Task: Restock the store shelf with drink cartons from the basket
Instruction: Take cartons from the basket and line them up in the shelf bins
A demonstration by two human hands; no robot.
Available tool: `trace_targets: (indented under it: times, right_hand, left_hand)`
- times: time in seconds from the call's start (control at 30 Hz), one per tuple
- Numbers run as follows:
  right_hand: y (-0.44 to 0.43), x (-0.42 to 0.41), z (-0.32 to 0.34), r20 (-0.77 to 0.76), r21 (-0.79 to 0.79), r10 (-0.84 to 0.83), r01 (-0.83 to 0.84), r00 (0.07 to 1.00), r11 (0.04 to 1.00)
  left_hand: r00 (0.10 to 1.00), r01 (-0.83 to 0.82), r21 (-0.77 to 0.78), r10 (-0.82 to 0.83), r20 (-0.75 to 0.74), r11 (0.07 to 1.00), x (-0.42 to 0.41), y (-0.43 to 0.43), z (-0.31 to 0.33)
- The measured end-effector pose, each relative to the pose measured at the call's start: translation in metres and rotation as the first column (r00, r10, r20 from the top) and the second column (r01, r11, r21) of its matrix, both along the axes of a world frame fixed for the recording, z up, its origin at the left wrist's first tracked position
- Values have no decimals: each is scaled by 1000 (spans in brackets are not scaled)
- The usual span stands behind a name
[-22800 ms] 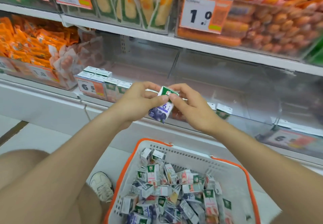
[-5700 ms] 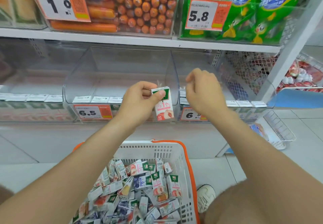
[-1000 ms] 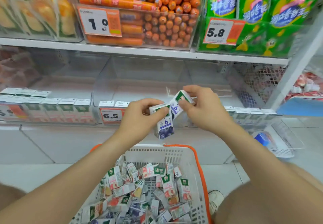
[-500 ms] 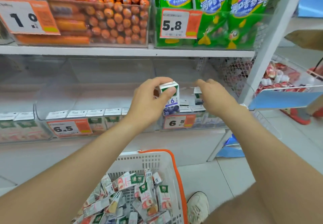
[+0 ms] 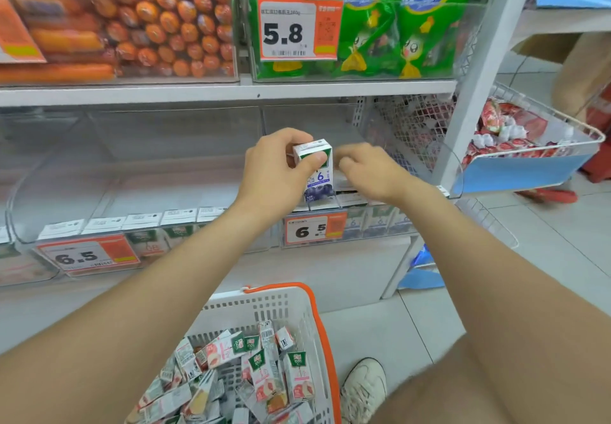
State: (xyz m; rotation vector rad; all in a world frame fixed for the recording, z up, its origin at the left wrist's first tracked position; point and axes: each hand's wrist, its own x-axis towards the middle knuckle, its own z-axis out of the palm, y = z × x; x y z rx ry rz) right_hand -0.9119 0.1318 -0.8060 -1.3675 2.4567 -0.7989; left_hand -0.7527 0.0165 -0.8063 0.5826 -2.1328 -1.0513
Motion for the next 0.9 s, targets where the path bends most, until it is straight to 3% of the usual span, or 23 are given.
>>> trace_targets:
  times: [0.07, 0.1, 0.2, 0.3, 0.37, 0.43, 0.53, 0.67, 0.9]
  right_hand:
    - [7, 7, 11, 171, -271, 68, -20, 983, 963]
    - [12, 14, 17, 211, -323, 135, -61, 968, 944]
    - [18, 23, 16, 26, -299, 200, -183, 980, 937]
    - [27, 8, 15, -38, -350, 93, -101, 995, 931]
    - [39, -8, 14, -70, -372, -44, 15, 997, 928]
    - [51, -24, 8, -188, -297, -146, 86, 971, 951]
    - [51, -47, -10, -300, -33, -127, 122, 946, 992]
    - [42, -54, -21, -218, 182, -15, 56, 976, 982]
    - [37, -55, -15, -58, 300, 31, -12, 998, 954]
  left_hand:
    - [1000, -1, -3, 1, 12, 1000, -4, 2, 3]
    - [1000, 2, -2, -2, 19, 1000, -6, 3, 4]
    - [1000, 26, 17, -26, 16, 1000, -11, 8, 7]
    - [997, 80, -99, -77, 30, 992, -13, 15, 4]
    - [983, 146, -258, -111, 146, 955, -13, 18, -8]
    - [941, 254, -420, -122, 316, 871, -12, 20, -24]
    - [890, 362, -540, -109, 443, 760, -12, 25, -46]
    - [881, 358, -568, -67, 468, 741, -15, 31, -57]
    - [930, 295, -588, -84, 359, 754, -17, 30, -64]
